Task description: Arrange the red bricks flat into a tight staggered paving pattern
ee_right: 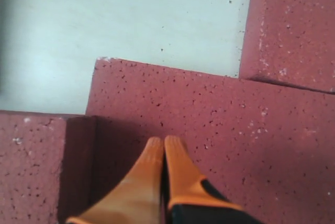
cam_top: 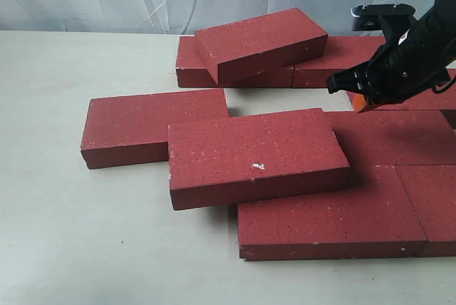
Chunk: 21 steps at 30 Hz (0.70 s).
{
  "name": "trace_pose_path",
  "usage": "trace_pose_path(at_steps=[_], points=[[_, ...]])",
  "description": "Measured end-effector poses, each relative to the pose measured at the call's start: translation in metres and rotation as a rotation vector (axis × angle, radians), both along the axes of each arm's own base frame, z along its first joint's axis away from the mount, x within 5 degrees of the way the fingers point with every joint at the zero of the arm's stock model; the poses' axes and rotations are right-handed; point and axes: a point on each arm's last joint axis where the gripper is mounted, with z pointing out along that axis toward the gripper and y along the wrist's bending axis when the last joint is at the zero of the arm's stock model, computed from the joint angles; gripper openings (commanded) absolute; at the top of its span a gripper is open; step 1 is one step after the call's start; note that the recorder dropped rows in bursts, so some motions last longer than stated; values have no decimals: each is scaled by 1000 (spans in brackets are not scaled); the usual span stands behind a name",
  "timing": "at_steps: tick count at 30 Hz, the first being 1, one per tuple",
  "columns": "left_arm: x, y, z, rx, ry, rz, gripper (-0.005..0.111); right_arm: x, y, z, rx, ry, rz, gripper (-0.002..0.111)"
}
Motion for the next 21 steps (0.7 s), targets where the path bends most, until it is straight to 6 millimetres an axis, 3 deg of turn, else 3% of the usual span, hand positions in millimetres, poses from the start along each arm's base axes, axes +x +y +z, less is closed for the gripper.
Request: trace_pose_path(at_steps=[14, 21], points=[[0, 0, 2, 11, -23, 1, 0, -1, 0, 0, 2, 13, 0, -1], [1, 0, 12, 13, -134, 3, 0, -2, 0, -1, 1, 25, 2, -1]])
